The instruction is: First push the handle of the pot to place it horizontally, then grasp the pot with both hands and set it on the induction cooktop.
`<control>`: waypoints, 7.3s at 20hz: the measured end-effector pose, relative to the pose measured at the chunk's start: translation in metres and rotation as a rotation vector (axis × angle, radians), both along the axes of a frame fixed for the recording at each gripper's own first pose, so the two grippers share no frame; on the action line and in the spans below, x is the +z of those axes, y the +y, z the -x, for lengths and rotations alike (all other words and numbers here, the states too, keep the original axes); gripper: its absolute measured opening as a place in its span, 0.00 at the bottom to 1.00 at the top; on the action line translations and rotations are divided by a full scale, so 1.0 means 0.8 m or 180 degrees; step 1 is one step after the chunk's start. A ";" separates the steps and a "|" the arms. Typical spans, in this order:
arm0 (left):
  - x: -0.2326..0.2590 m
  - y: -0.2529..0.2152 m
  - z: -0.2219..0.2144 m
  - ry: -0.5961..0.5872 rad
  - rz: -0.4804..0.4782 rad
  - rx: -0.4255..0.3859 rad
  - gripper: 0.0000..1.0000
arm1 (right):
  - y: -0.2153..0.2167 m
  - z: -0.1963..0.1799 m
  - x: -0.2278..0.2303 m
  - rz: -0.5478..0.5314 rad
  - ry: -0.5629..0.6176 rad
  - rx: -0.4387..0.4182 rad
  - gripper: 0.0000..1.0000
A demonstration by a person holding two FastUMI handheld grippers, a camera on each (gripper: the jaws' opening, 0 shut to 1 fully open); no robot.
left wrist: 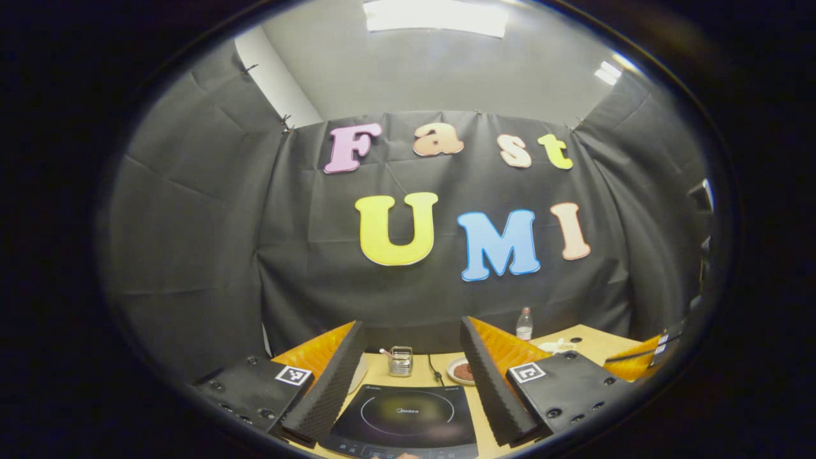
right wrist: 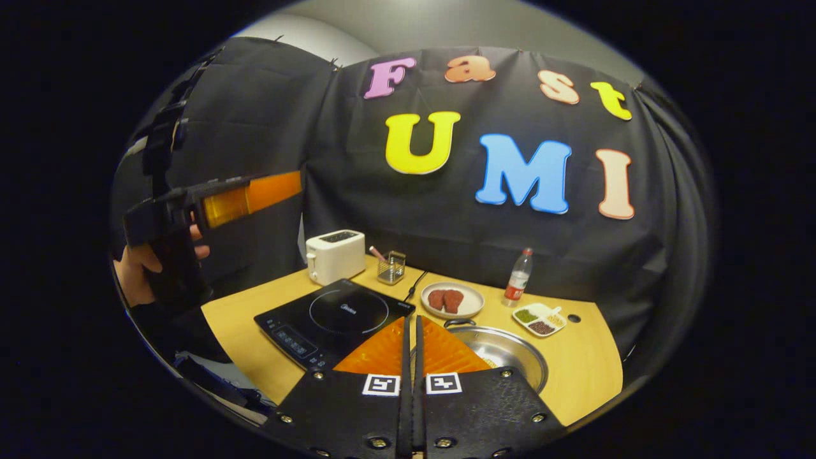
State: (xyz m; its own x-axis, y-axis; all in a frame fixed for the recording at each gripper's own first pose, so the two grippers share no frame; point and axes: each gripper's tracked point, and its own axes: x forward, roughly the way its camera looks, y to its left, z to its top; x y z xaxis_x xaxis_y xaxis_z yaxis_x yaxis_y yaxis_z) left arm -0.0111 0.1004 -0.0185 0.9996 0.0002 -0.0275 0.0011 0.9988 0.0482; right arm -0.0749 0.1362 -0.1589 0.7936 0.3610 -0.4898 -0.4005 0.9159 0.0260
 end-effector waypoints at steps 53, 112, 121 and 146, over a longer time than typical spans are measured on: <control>-0.135 -0.246 -0.093 0.0789 -0.0244 0.0036 0.93 | -0.324 -0.039 -0.269 0.0545 0.1743 -0.0469 0.01; -0.357 -0.055 -0.147 0.2049 0.0327 -0.0161 0.60 | -0.131 -0.159 -0.194 -0.0145 0.1358 -0.1412 0.55; -0.366 0.091 -0.158 0.2025 0.0306 -0.0102 0.60 | 0.002 -0.169 -0.194 -0.0318 0.1371 -0.1401 0.55; -0.331 0.181 -0.212 0.1437 0.0021 -0.0077 1.00 | 0.053 -0.216 -0.159 -0.0442 0.0588 -0.1406 0.98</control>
